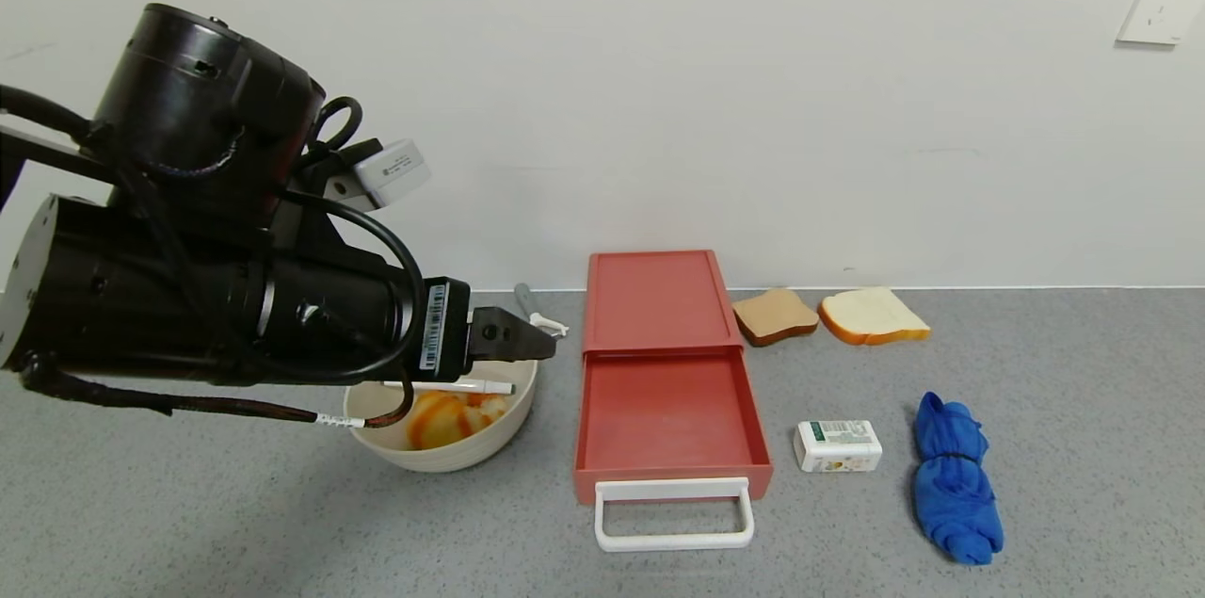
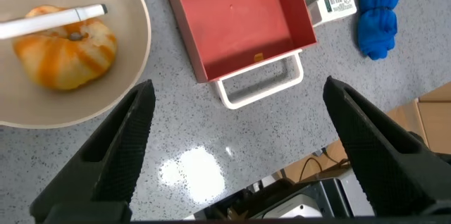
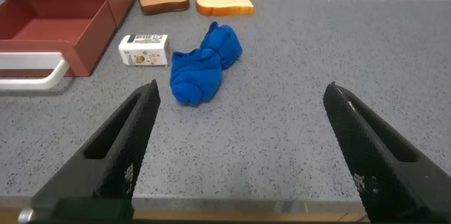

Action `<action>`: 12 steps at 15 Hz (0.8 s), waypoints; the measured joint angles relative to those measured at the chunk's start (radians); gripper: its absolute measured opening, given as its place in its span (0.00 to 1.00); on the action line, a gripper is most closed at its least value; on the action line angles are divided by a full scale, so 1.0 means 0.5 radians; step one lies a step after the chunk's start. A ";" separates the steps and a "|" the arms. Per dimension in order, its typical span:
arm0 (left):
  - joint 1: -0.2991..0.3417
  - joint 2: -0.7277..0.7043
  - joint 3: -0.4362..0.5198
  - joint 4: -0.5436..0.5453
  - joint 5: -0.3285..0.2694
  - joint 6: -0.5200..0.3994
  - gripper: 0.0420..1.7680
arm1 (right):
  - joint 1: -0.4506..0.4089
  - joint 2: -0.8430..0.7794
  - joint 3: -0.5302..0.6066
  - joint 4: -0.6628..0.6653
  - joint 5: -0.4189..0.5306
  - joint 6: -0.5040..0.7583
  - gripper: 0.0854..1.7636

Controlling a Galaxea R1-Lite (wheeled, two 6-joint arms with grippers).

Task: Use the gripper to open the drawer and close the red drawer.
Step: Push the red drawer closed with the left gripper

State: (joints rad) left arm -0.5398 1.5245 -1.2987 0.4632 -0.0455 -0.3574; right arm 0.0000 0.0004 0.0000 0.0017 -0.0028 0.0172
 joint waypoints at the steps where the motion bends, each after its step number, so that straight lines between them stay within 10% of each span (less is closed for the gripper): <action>1: 0.003 -0.001 0.000 -0.001 0.002 -0.001 0.97 | 0.000 0.000 0.000 0.000 -0.001 -0.001 0.97; 12: 0.021 0.000 -0.001 0.001 0.000 -0.006 0.97 | 0.000 0.000 0.000 0.000 -0.001 -0.001 0.97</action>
State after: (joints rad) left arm -0.5291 1.5245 -1.2994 0.4636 -0.0455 -0.3602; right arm 0.0000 0.0004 0.0000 0.0017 -0.0032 0.0168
